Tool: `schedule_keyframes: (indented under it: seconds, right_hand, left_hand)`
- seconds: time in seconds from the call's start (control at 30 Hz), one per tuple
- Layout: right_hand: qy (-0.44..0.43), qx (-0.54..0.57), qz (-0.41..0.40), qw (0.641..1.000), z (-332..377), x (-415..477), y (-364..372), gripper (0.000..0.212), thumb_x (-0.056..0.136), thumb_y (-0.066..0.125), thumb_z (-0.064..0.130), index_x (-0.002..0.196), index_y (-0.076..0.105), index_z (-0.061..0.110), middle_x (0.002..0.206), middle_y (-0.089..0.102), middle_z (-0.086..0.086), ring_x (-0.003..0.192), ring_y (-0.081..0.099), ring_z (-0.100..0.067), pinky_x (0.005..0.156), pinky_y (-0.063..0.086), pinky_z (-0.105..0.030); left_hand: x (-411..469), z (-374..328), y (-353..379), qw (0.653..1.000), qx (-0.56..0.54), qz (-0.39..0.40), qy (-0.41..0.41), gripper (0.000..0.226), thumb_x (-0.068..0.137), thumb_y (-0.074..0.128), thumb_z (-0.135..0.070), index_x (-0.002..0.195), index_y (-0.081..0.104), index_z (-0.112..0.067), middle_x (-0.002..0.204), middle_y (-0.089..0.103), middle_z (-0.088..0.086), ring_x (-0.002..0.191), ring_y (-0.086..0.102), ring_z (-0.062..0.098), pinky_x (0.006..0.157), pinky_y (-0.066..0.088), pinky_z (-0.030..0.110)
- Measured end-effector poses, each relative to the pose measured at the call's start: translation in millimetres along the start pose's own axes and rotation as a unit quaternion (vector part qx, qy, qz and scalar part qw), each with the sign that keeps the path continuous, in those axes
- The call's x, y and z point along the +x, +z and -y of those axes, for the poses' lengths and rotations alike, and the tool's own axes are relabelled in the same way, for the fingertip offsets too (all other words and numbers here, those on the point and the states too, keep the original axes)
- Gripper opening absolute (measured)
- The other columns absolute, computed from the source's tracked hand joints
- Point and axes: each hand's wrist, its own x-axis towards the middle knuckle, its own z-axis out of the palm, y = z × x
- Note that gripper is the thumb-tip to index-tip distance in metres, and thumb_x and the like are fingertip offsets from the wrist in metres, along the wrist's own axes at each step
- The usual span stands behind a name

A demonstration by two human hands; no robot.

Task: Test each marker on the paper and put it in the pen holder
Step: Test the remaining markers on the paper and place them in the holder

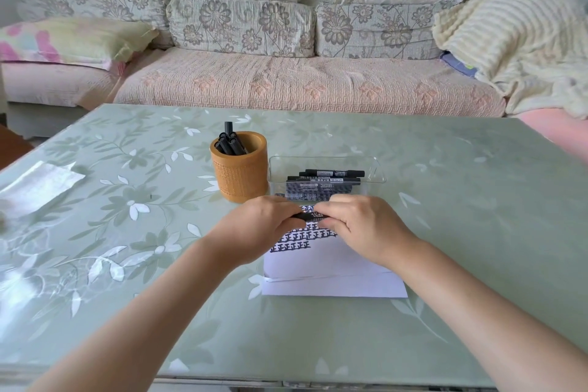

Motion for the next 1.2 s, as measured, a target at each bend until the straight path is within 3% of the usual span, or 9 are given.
schedule_keyframes:
  seconds: [0.2, 0.4, 0.5, 0.67, 0.73, 0.83, 0.97, 1.13, 1.2]
  right_hand:
    - [-0.052, -0.031, -0.027, 0.998, 5, 0, -1, 0.012, 0.088, 0.065, 0.030, 0.094, 0.068, 0.020, 0.067, 0.051, 0.006, 0.059, 0.049, -0.019, 0.053, 0.029, -0.023]
    - [0.091, 0.162, 0.086, 0.979, 7, 3, -3, 0.034, 0.098, 0.053, 0.036, 0.072, 0.052, 0.014, 0.059, 0.041, -0.005, 0.058, 0.035, -0.015, 0.056, 0.033, -0.033]
    - [0.040, 0.064, 0.053, 0.996, 7, 1, 0, 0.023, 0.096, 0.055, 0.039, 0.095, 0.070, 0.021, 0.074, 0.063, 0.004, 0.070, 0.054, -0.016, 0.059, 0.042, -0.031]
    - [-0.015, -0.031, 0.004, 0.999, 9, 1, 2, 0.019, 0.091, 0.055, 0.040, 0.095, 0.068, 0.027, 0.069, 0.055, 0.006, 0.063, 0.053, -0.017, 0.050, 0.030, -0.025]
    - [0.029, 0.028, 0.049, 0.998, 14, 3, 3, 0.024, 0.095, 0.053, 0.040, 0.089, 0.067, 0.022, 0.069, 0.057, 0.004, 0.065, 0.052, -0.017, 0.053, 0.037, -0.031]
    - [0.152, 0.200, 0.147, 0.957, 14, 3, -2, 0.031, 0.098, 0.053, 0.035, 0.073, 0.061, 0.019, 0.056, 0.045, 0.007, 0.054, 0.039, -0.007, 0.055, 0.033, -0.028]
    - [0.139, 0.158, 0.140, 0.968, 5, 0, -8, 0.034, 0.098, 0.052, 0.034, 0.068, 0.048, 0.019, 0.057, 0.037, 0.002, 0.056, 0.033, -0.010, 0.058, 0.029, -0.031]
    - [0.148, 0.145, 0.117, 0.971, -1, -6, -4, 0.027, 0.101, 0.047, 0.030, 0.081, 0.057, 0.016, 0.070, 0.052, -0.002, 0.069, 0.050, -0.019, 0.071, 0.045, -0.043]
    - [0.148, 0.132, 0.108, 0.974, -4, -7, 2, 0.025, 0.102, 0.045, 0.027, 0.107, 0.068, 0.017, 0.082, 0.054, 0.005, 0.082, 0.055, -0.018, 0.082, 0.047, -0.041]
  left_hand:
    - [-5, -1, -6, 0.989, -0.114, 0.042, -0.088, 0.025, 0.097, 0.053, -0.032, 0.084, 0.065, -0.015, 0.068, 0.059, -0.001, 0.065, 0.049, 0.017, 0.058, 0.039, 0.030]
    - [-8, 4, -10, 0.998, 0.029, -0.029, 0.038, 0.030, 0.096, 0.047, -0.039, 0.100, 0.068, -0.018, 0.077, 0.059, -0.007, 0.072, 0.051, 0.011, 0.061, 0.042, 0.025]
    - [-11, 1, -8, 1.000, -0.014, 0.004, -0.004, 0.026, 0.097, 0.050, -0.038, 0.099, 0.068, -0.018, 0.078, 0.062, -0.008, 0.071, 0.053, 0.008, 0.061, 0.044, 0.028]
    - [-13, 0, -11, 0.986, -0.117, 0.060, -0.103, 0.024, 0.098, 0.053, -0.029, 0.083, 0.065, -0.015, 0.066, 0.059, -0.008, 0.063, 0.051, 0.006, 0.056, 0.036, 0.015]
    - [-14, 0, -13, 0.993, -0.084, 0.049, -0.072, 0.019, 0.097, 0.055, -0.028, 0.087, 0.067, -0.017, 0.070, 0.060, -0.009, 0.065, 0.051, 0.007, 0.056, 0.034, 0.016]
    - [-16, 9, -15, 0.999, 0.036, -0.019, 0.015, 0.014, 0.092, 0.061, -0.030, 0.096, 0.070, -0.020, 0.077, 0.061, -0.009, 0.071, 0.051, 0.006, 0.059, 0.036, 0.020]
    - [-24, 24, -20, 0.999, 0.020, -0.033, -0.033, 0.020, 0.094, 0.055, -0.039, 0.094, 0.068, -0.024, 0.083, 0.059, -0.011, 0.076, 0.053, 0.007, 0.061, 0.044, 0.028]
    - [-38, 39, -11, 0.989, 0.030, -0.019, -0.144, 0.019, 0.091, 0.060, -0.044, 0.106, 0.068, -0.036, 0.092, 0.055, -0.016, 0.073, 0.049, 0.006, 0.064, 0.046, 0.030]
    - [-40, 41, -10, 0.982, 0.038, 0.008, -0.184, 0.018, 0.090, 0.059, -0.049, 0.104, 0.062, -0.040, 0.088, 0.056, -0.019, 0.075, 0.051, 0.005, 0.064, 0.044, 0.027]
